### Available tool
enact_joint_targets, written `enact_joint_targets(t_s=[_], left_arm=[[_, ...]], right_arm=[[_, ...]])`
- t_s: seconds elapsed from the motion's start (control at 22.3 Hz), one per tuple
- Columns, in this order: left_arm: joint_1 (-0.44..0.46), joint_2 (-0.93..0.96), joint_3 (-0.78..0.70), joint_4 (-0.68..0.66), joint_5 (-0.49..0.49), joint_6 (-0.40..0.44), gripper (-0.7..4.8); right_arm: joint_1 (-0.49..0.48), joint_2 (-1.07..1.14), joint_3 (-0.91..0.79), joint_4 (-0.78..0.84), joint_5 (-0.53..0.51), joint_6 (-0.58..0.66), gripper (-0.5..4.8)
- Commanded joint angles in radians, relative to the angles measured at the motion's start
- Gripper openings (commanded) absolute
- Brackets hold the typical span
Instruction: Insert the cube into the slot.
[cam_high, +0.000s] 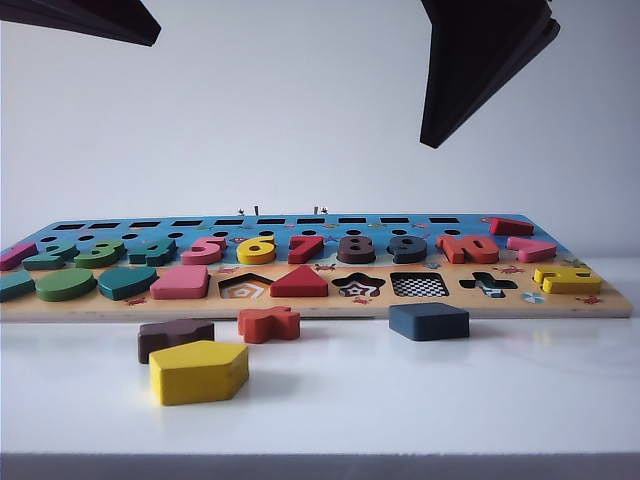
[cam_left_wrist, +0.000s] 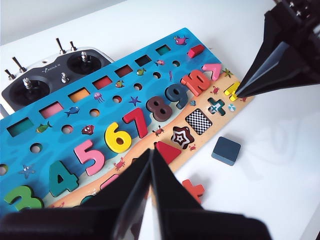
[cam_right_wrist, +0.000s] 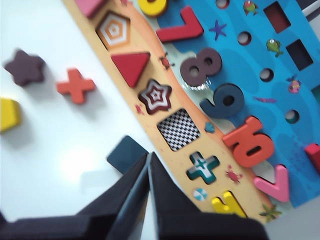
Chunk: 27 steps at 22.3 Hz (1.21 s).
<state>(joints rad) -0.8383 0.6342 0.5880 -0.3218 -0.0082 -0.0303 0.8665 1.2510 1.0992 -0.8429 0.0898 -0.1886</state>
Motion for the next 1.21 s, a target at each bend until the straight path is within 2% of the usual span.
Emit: enact_joint_targets(t_s=[0.04, 0.27, 0.4, 0.58, 0.94, 1.03, 1.21], left_arm=[[-0.001, -0.004, 0.004, 0.015, 0.0, 0.003, 0.17], [-0.001, -0.01, 0.004, 0.01, 0.0, 0.003, 0.17], [0.003, -0.047, 0.004, 0.009, -0.001, 0.005, 0.17], [0.055, -0.102, 0.004, 0.009, 0.001, 0.004, 0.17], [0.206, -0.154, -0.001, 0.011, 0.0, 0.041, 0.17], [0.307, -0.172, -0.001, 0.011, 0.0, 0.066, 0.17], [0.428, -0.188, -0.001, 0.014, -0.001, 0.068, 0.17]], right_arm=[[-0.022, -0.023, -0.007, 0.056, -0.109, 0.043, -0.05], [-0.076, -0.089, -0.074, 0.097, -0.256, 0.042, -0.05], [-0.117, -0.159, -0.151, 0.103, -0.308, 0.043, -0.05], [-0.188, -0.269, -0.277, 0.103, -0.423, 0.076, -0.05], [-0.341, -0.394, -0.414, 0.142, -0.432, 0.243, -0.05], [-0.433, -0.487, -0.48, 0.246, -0.459, 0.291, -0.05], [-0.532, -0.614, -0.564, 0.372, -0.523, 0.298, -0.05]])
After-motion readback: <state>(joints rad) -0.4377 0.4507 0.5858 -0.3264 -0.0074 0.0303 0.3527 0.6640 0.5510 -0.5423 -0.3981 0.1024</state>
